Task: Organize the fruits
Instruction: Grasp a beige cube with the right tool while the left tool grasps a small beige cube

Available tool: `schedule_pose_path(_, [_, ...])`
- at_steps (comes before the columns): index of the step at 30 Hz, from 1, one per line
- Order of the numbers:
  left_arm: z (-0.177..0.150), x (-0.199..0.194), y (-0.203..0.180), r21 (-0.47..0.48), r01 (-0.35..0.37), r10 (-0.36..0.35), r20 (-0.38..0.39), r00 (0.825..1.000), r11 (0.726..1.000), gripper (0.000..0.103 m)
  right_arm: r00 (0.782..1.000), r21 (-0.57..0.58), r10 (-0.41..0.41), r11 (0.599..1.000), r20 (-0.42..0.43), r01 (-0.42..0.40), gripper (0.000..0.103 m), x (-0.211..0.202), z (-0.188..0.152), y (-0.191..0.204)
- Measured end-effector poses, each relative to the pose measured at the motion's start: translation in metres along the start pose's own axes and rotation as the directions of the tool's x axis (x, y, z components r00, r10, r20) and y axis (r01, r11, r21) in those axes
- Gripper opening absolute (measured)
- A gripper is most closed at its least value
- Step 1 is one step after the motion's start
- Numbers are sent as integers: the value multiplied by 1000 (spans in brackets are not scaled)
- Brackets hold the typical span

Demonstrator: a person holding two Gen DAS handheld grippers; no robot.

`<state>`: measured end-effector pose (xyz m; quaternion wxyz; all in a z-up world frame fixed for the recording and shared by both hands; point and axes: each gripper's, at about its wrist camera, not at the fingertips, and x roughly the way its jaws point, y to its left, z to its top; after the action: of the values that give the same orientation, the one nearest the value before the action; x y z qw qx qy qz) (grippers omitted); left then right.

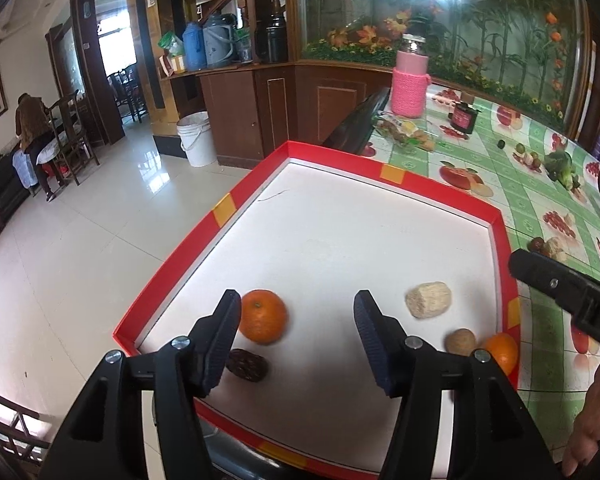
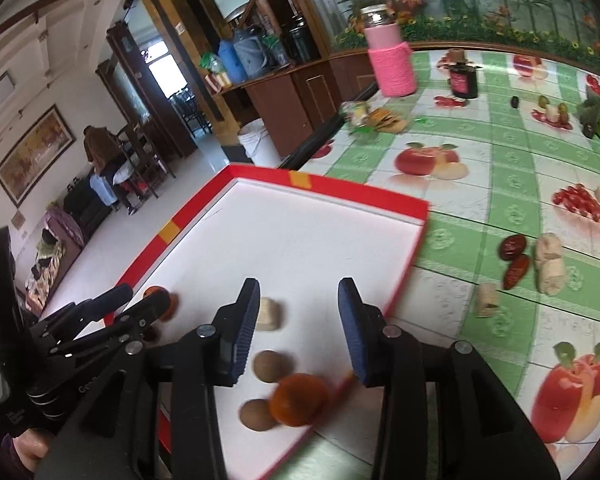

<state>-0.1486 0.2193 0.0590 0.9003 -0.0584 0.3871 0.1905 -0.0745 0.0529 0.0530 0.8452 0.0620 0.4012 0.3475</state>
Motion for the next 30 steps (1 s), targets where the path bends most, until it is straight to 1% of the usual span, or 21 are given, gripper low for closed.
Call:
schedule_pose_path(1, [0,-2,-3,8,1,-1,2,1000,1000,62,1000,11,-7,1000,6,7,43,-4,-1,-6])
schedule_pose_path(4, [1,-8,-11,29,1,-1,12,1000,1000,63,999,46,-34,998,28,32,43,-19,-4,-30])
schedule_pose_path(8, [-1,-13,-24,56,10,-11,15,1000,998,64,995,96,-88,992,47,83,43,-44,-14,-69])
schedule_pose_path(11, [-3,-15,-38,85,36,-37,7,999,996,64,987,129,-151,981,44,145,43,-60,-26,-99])
schedule_pose_path(14, [-5,-16,-56,119,63,-64,0,998,991,66,979,169,-203,966,29,195,43,-65,-29,-125])
schedule_pose_path(16, [-8,-18,-68,140,84,-83,-10,996,987,66,974,186,-225,958,16,218,43,-64,-28,-136])
schedule_pose_path(18, [-11,-20,-76,157,104,-102,-19,995,982,66,975,194,-223,957,12,217,43,-62,-23,-142])
schedule_pose_path(24, [-14,-30,-93,185,145,-142,-29,989,972,66,973,181,-229,958,19,222,43,-41,-6,-140])
schedule_pose_path(29, [-13,-32,-105,196,176,-171,-42,984,965,66,969,188,-246,950,-31,248,43,-19,2,-144])
schedule_pose_path(30, [-13,-33,-108,197,184,-178,-45,983,963,66,968,190,-249,949,-39,252,41,-16,2,-146])
